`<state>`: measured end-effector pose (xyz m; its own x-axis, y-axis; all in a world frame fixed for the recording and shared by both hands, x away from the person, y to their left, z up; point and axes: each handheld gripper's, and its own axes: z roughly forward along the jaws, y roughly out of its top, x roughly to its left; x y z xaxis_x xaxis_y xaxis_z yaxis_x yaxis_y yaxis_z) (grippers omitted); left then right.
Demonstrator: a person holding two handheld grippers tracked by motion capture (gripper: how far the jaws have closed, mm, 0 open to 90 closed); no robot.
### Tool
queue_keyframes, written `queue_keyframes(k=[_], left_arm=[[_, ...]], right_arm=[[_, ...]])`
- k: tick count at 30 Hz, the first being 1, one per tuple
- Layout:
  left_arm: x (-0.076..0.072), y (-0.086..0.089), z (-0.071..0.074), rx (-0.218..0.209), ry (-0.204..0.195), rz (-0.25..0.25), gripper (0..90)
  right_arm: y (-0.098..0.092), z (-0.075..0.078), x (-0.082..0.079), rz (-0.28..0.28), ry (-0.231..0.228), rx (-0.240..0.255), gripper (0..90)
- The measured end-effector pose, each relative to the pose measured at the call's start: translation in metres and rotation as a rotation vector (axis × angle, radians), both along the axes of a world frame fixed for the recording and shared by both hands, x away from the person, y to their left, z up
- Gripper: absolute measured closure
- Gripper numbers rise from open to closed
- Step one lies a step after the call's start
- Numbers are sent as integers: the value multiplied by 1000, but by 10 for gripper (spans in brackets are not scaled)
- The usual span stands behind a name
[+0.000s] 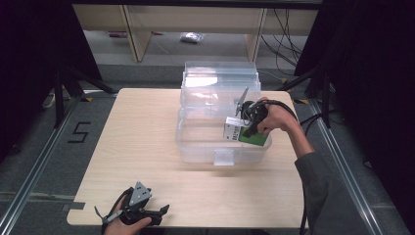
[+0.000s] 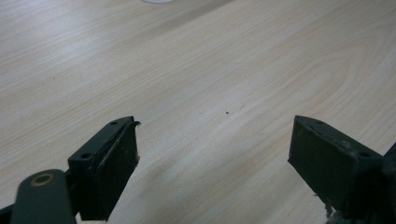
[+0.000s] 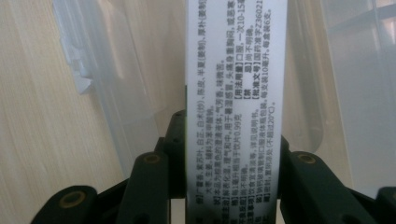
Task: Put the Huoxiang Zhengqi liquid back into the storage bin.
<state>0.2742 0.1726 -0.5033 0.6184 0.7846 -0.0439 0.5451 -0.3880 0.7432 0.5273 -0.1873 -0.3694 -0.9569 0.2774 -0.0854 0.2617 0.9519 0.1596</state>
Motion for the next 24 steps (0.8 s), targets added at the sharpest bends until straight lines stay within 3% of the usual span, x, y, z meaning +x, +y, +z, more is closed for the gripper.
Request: queue_keyframes(k=[2, 3, 12, 14, 15, 17, 19, 23, 24], left_arm=[[0, 0, 0, 0, -1, -1, 150], [0, 0, 0, 0, 0, -1, 150], [0, 0, 0, 2, 0, 0, 150], [0, 0, 0, -6, -1, 6, 150], [0, 0, 0, 2, 0, 1, 150], [0, 0, 0, 1, -1, 0, 150], [0, 0, 0, 2, -2, 1, 150], [0, 0, 0, 2, -1, 0, 150], [0, 0, 0, 2, -1, 0, 150]], right_arm=[[-1, -2, 2, 24, 2, 9, 649], [-1, -3, 0, 3, 10, 14, 649], [-3, -13, -1, 11, 18, 3, 648], [-4, -14, 1, 58, 19, 14, 647], [-4, -14, 0, 23, 19, 4, 647], [-4, -15, -1, 17, 27, 2, 647], [-4, -17, 1, 45, 29, 8, 646], [-4, -25, 1, 43, 41, 2, 646], [-4, -27, 0, 20, 38, -3, 646]])
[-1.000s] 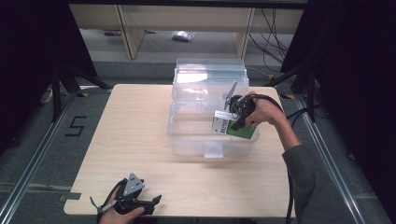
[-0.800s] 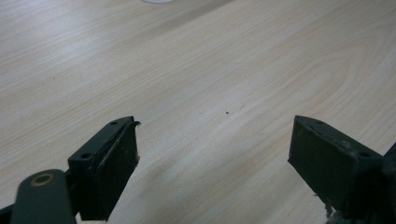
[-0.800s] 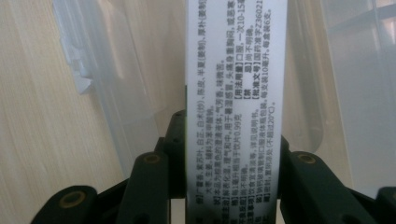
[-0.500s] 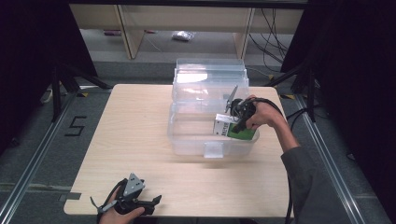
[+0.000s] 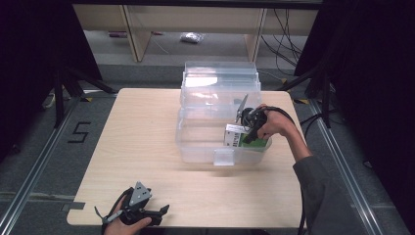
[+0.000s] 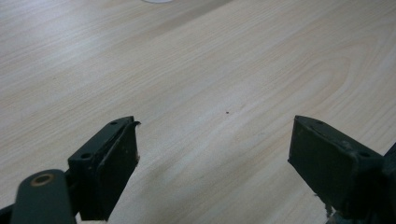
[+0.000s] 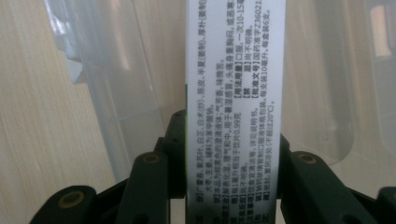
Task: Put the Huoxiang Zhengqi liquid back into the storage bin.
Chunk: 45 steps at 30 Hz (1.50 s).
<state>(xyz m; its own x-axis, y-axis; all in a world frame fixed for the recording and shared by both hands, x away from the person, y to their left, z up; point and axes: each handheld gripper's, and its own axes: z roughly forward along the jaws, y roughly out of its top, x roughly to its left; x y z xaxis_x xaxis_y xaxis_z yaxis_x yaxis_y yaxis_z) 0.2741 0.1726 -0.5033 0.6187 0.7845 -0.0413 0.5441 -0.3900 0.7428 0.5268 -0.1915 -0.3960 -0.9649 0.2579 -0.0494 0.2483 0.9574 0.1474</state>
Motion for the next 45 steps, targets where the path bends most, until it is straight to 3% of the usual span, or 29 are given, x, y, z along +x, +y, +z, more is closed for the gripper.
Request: queue_keyframes(k=[8, 9, 11, 12, 14, 18, 21, 22, 23, 24, 28, 32, 33, 34, 45], left_arm=[[0, 0, -1, -4, 2, 6, 150], [0, 0, -1, -3, 2, 4, 150], [0, 1, 0, 8, 10, -18, 150], [0, -1, -1, -18, 2, 3, 150], [0, -1, -1, -9, 1, 8, 150], [-1, -2, -1, -23, 6, 6, 150], [0, 0, -1, 3, 10, -16, 150], [0, -2, -2, -20, 5, 3, 150], [0, -2, -2, -19, 5, 4, 150], [0, -2, -2, -18, 6, 1, 150], [1, -1, -2, -6, 8, 12, 150], [0, -1, -1, -12, 12, 5, 150], [0, -1, -1, -14, 11, 7, 150], [0, -1, -1, -17, 9, 6, 150], [0, -1, -1, -19, 6, 7, 150]], right_arm=[[1, -9, 2, -9, 14, -30, 640], [2, -9, 3, 14, 15, -35, 639], [3, -10, 2, -4, 23, -48, 635], [4, -10, 2, 0, 21, -47, 634], [4, -9, 2, -3, 23, -48, 627], [1, -3, 1, -14, 29, -19, 610], [-1, 7, -3, -30, 15, 20, 582], [-2, 10, -3, -19, 9, 35, 571], [-3, 12, -5, -47, 11, 37, 565], [-3, 15, -5, -37, 18, 41, 560], [-8, 21, -8, -70, -29, 53, 531], [-10, 27, -13, -80, -23, 93, 502], [-10, 28, -16, -111, -24, 105, 491], [-10, 29, -14, -89, -36, 114, 485], [-11, 35, -19, -126, -59, 140, 437]])
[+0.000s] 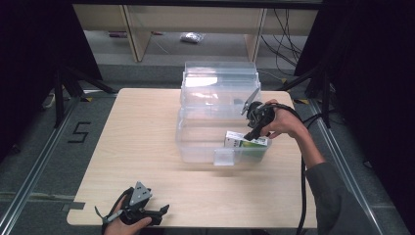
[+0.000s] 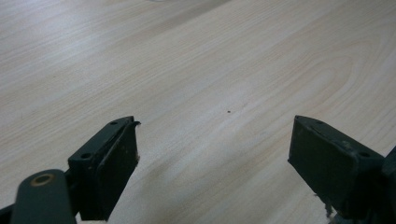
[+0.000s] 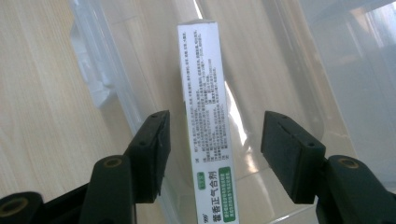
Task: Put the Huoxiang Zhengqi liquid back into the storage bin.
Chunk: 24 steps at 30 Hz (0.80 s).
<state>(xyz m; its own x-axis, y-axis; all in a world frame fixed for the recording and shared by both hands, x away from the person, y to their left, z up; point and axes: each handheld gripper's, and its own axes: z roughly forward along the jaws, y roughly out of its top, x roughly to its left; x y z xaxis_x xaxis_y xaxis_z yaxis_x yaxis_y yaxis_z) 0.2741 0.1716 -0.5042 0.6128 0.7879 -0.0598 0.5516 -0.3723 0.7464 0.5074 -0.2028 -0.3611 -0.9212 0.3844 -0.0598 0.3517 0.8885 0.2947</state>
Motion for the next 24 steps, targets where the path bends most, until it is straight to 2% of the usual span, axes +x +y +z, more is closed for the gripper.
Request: queue_keyframes(k=[1, 2, 5, 7, 9, 13, 15, 20, 21, 24], left_arm=[[0, 0, 0, 0, -1, 1, 150], [0, 0, 0, 0, -1, 0, 150], [0, 0, 0, 0, -1, 0, 150], [0, 0, 0, 0, -1, 2, 150], [0, 0, 0, 0, -1, 1, 150], [0, 0, 0, 1, -2, 0, 150], [0, 0, 0, 1, -2, 0, 150], [0, 0, 0, 3, -2, 2, 150], [0, 0, 0, -8, -4, 12, 150], [0, 0, 0, -8, -4, 11, 150]], right_arm=[[-1, 1, 1, 9, -4, -4, 436], [-1, 1, -1, -8, -9, 4, 434], [-1, 1, -1, 16, -9, 6, 433], [0, 3, -2, -14, -10, 0, 430], [0, 3, -2, -5, -25, 15, 426], [-1, 5, -5, -58, -25, 46, 415], [-2, 4, -7, -61, -26, 65, 404], [-8, 3, -10, -83, -24, 69, 391], [-10, 4, -11, -82, -30, 71, 389], [-15, 6, -13, -100, -28, 112, 380]])
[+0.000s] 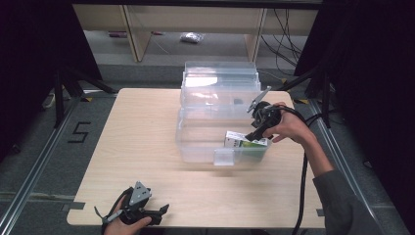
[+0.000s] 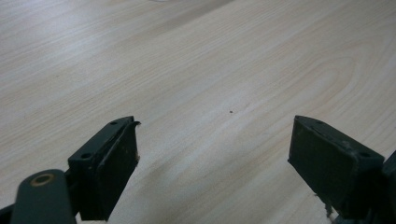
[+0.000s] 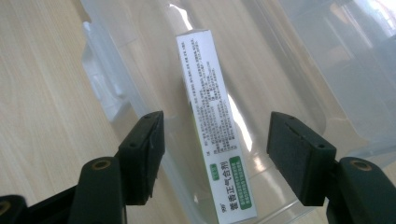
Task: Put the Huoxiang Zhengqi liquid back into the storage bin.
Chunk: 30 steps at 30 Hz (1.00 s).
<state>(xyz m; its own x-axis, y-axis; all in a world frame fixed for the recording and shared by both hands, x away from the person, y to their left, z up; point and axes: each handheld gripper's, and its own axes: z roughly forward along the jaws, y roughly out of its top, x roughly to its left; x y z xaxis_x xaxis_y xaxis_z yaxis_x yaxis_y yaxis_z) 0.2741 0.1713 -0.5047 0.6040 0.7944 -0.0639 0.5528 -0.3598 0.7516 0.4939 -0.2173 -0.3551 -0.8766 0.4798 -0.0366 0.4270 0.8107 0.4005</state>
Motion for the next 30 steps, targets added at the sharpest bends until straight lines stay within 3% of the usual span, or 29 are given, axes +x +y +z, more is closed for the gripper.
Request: queue_keyframes(k=[4, 12, 13, 14, 15, 19, 20, 30], left_arm=[[0, 1, 0, 9, 2, -9, 150], [0, 0, 0, -4, 0, 3, 150], [1, 3, 1, 45, 5, -22, 150], [1, 4, 2, 54, 8, -30, 150], [0, 0, 0, -4, 2, 0, 150], [0, 0, 0, 0, 3, -2, 150], [1, 1, 0, 22, 2, -5, 150], [1, 1, 0, 20, 2, -4, 150]], right_arm=[[-5, 1, -3, 0, -17, 20, 377], [-11, -1, -9, -34, -5, 50, 364], [-11, -1, -9, -34, -11, 55, 364], [-12, -1, -9, -29, -19, 59, 364], [-12, -1, -10, -38, -17, 60, 364], [-14, -2, -11, -27, -22, 71, 361], [-14, -2, -11, -26, -27, 71, 361], [-16, -1, -16, -67, -30, 98, 328]])
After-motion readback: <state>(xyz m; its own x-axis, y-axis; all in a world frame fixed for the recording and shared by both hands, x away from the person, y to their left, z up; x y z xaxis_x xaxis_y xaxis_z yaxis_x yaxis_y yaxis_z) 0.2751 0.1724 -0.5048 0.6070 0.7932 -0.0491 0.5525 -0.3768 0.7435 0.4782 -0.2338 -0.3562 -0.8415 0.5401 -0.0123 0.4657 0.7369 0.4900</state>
